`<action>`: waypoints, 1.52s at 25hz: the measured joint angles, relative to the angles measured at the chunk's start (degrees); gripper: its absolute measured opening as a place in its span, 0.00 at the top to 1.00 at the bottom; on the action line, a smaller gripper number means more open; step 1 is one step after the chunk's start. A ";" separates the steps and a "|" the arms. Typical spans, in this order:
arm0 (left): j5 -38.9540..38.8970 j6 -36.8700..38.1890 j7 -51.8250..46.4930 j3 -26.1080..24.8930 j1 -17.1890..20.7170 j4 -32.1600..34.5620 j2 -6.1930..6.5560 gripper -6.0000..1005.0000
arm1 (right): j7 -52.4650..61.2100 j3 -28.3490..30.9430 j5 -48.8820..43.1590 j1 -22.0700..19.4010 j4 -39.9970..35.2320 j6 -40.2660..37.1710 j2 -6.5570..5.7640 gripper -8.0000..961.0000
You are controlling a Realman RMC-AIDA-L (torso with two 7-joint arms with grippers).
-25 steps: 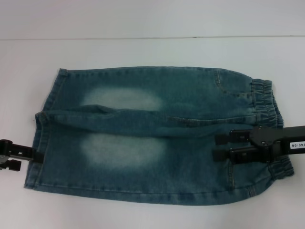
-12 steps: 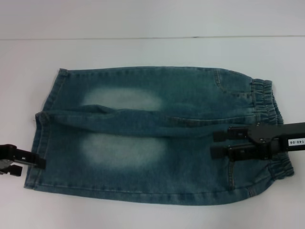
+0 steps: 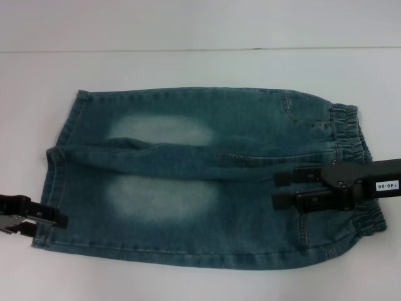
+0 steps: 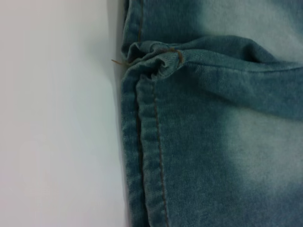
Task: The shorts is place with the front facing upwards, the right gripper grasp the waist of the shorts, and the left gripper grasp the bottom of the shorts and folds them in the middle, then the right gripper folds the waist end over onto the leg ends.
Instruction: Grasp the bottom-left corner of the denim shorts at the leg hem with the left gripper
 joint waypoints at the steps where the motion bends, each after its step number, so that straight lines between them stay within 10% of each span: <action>1: 0.00 -0.17 0.00 0.35 -0.07 -0.05 -0.05 0.13 | 0.01 -0.01 0.00 0.02 -0.10 -0.20 0.09 0.14; 38: 1.93 -2.45 -0.04 2.16 -1.05 -2.20 -0.12 0.13 | -0.03 -0.04 -0.01 0.10 -0.19 -0.20 0.29 0.14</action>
